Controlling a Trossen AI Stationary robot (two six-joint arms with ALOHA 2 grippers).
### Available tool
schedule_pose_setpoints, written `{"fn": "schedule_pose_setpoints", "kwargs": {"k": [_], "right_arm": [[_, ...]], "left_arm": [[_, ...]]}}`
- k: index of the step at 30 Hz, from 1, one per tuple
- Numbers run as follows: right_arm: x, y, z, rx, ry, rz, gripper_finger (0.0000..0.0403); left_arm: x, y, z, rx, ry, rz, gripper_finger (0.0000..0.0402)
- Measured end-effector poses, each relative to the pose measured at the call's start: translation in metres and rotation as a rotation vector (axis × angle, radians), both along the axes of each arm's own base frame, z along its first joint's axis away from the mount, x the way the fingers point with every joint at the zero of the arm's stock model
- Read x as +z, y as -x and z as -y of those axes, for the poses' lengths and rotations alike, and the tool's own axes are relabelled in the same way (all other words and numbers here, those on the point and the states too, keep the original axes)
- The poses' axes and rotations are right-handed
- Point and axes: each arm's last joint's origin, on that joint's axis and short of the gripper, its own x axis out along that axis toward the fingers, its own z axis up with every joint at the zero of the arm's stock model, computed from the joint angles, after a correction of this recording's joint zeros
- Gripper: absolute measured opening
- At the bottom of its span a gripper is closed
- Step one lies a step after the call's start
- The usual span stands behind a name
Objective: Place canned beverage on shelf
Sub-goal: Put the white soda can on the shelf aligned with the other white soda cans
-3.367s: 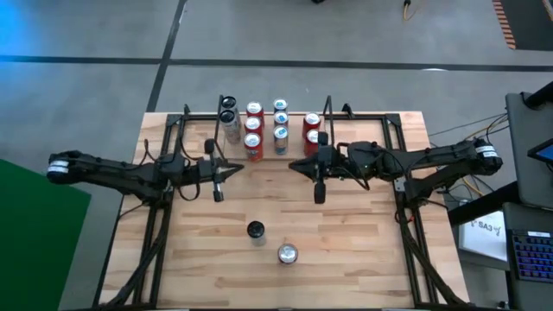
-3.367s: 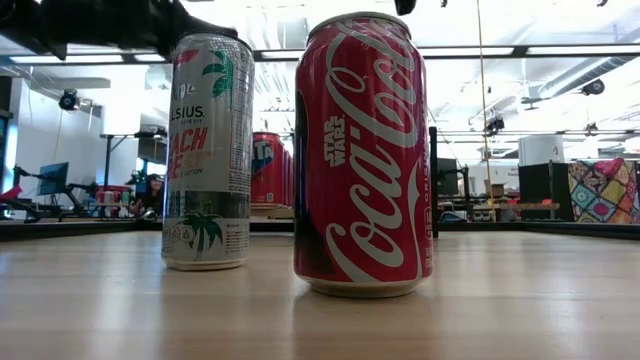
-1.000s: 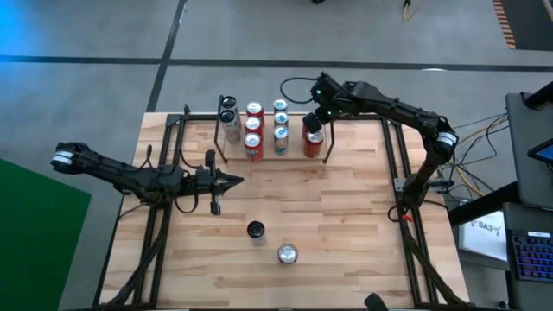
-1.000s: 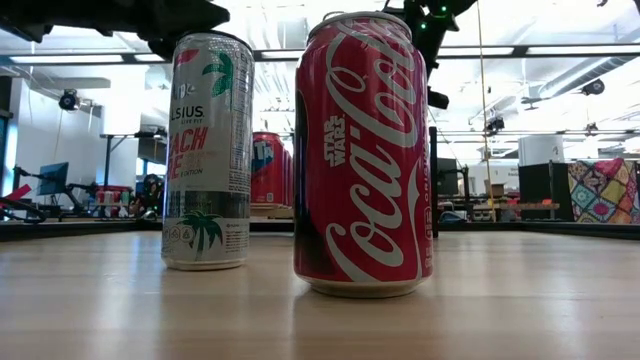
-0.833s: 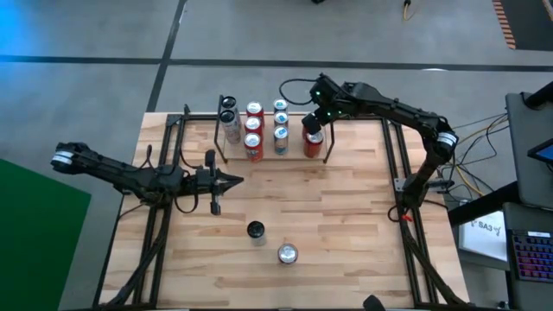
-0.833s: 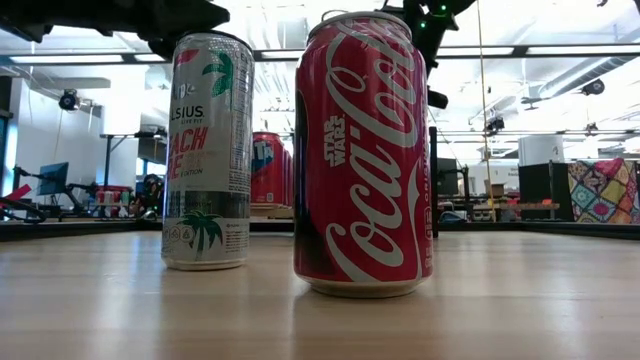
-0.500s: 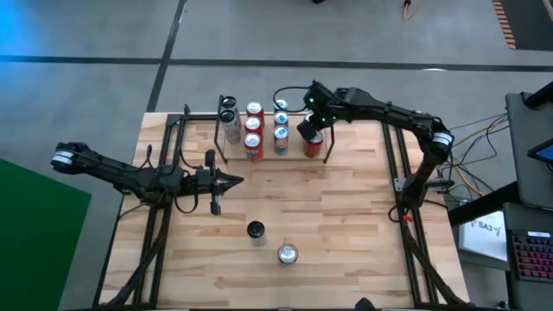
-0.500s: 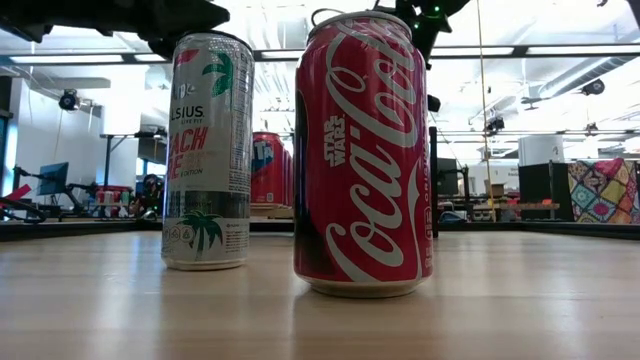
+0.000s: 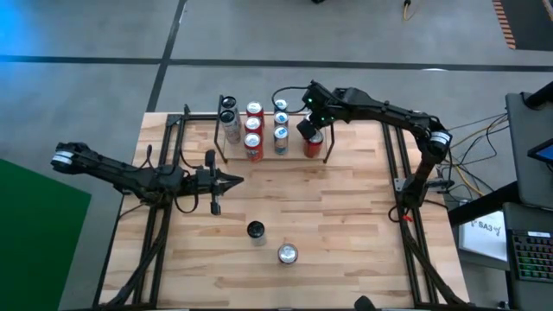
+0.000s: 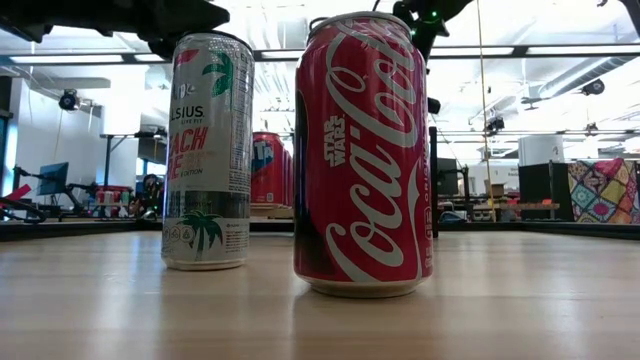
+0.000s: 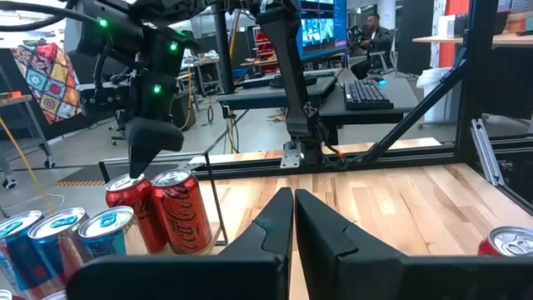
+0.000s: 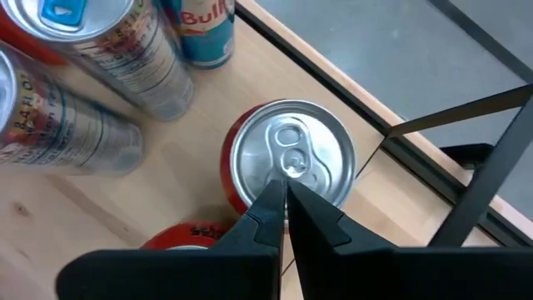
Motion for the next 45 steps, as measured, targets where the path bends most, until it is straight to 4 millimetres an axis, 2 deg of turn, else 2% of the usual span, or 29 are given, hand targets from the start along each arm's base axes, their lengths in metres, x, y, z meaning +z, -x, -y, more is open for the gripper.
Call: {"fn": "schedule_pose_setpoints", "kwargs": {"k": [20,28,33,39,45], "right_arm": [[0.0,0.003,-0.007,0.011,-0.043,-0.028,0.0009],[0.005,0.005,-0.009,0.026,-0.06,-0.002,0.0009],[0.015,0.009,-0.013,0.031,-0.018,0.016,0.0009],[0.036,0.013,-0.033,0.115,0.064,0.074,0.0009],[0.044,0.008,-0.07,0.26,0.135,0.168,0.0009]], "left_arm": [[0.0,0.0,0.0,-0.001,0.002,0.002,0.0],[0.001,0.0,0.0,-0.001,-0.007,0.004,0.0],[0.002,0.001,0.0,-0.001,-0.017,0.017,0.0],[0.018,0.002,0.0,-0.001,-0.015,0.033,0.0],[0.028,0.001,0.0,-0.002,-0.028,-0.014,0.0]]}}
